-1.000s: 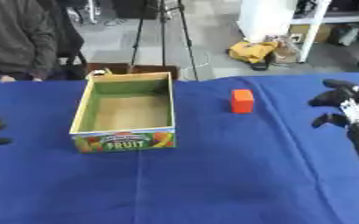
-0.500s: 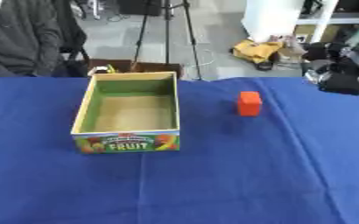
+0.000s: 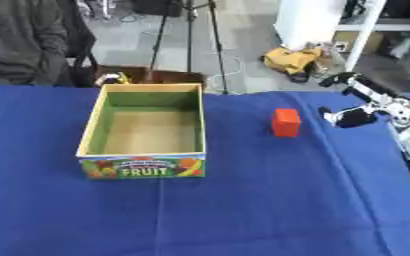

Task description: Pick up objects on the table and place them in the box.

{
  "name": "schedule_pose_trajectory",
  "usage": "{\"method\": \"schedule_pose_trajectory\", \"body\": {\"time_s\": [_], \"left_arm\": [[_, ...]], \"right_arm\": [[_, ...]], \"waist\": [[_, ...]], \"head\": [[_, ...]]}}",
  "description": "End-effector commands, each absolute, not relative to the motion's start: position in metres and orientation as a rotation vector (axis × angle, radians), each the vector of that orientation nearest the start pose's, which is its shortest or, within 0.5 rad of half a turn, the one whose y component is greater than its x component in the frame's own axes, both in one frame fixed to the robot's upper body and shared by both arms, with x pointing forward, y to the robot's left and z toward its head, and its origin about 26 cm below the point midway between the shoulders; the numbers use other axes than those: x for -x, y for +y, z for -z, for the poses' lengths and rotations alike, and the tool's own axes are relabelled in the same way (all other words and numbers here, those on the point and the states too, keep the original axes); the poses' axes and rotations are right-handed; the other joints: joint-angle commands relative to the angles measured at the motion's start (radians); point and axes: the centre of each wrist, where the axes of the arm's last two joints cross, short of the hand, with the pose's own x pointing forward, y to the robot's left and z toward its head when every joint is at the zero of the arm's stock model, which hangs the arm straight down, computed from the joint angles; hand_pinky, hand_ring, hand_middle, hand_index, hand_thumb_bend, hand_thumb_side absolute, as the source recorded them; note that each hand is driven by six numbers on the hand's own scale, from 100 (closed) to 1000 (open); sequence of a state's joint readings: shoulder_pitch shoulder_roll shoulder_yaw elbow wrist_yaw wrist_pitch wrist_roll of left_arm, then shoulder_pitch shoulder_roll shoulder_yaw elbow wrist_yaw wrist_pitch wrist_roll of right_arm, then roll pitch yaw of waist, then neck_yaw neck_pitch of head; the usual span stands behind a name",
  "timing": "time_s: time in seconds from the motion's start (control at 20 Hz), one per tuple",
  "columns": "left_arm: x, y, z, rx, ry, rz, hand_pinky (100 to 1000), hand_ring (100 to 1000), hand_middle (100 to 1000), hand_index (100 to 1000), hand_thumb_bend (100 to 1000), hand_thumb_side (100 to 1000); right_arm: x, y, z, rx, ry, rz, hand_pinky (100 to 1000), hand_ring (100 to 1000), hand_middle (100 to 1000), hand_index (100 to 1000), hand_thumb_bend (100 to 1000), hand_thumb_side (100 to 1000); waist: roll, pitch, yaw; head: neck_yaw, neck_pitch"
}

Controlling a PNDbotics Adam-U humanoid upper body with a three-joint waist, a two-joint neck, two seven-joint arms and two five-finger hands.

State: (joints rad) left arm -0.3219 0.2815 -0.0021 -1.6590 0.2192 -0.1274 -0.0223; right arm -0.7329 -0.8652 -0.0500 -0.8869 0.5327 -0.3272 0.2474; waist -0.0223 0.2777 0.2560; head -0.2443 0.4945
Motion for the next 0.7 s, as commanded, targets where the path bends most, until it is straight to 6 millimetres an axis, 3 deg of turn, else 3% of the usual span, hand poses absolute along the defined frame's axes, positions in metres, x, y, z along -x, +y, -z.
{"method": "schedule_pose_trajectory", "body": {"time_s": [0.05, 0.3, 0.55, 0.7], "left_arm": [[-0.346, 0.272, -0.135, 0.085, -2.122, 0.198, 622, 756, 676, 806, 750, 811], [-0.347, 0.269, -0.137, 0.107, -2.127, 0.212, 621, 753, 676, 808, 750, 812], [-0.347, 0.268, -0.137, 0.115, -2.129, 0.216, 621, 753, 676, 808, 750, 812], [-0.347, 0.267, -0.137, 0.123, -2.129, 0.223, 620, 751, 674, 809, 751, 813]], "right_arm": [[-0.392, -0.508, -0.248, 1.098, -1.457, -1.069, 837, 959, 820, 862, 232, 164], [-0.397, -0.501, -0.245, 1.063, -1.468, -1.097, 840, 965, 822, 873, 395, 279], [-0.398, -0.499, -0.245, 1.054, -1.474, -1.103, 840, 965, 822, 873, 399, 281], [-0.399, -0.498, -0.246, 1.048, -1.482, -1.107, 839, 972, 829, 878, 445, 306]], "waist": [[0.000, -0.012, 0.005], [0.002, -0.001, 0.023], [0.002, 0.002, 0.029], [0.002, 0.010, 0.042]], "head": [[-0.005, -0.014], [-0.015, -0.009], [-0.019, -0.006], [-0.025, 0.005]]}}
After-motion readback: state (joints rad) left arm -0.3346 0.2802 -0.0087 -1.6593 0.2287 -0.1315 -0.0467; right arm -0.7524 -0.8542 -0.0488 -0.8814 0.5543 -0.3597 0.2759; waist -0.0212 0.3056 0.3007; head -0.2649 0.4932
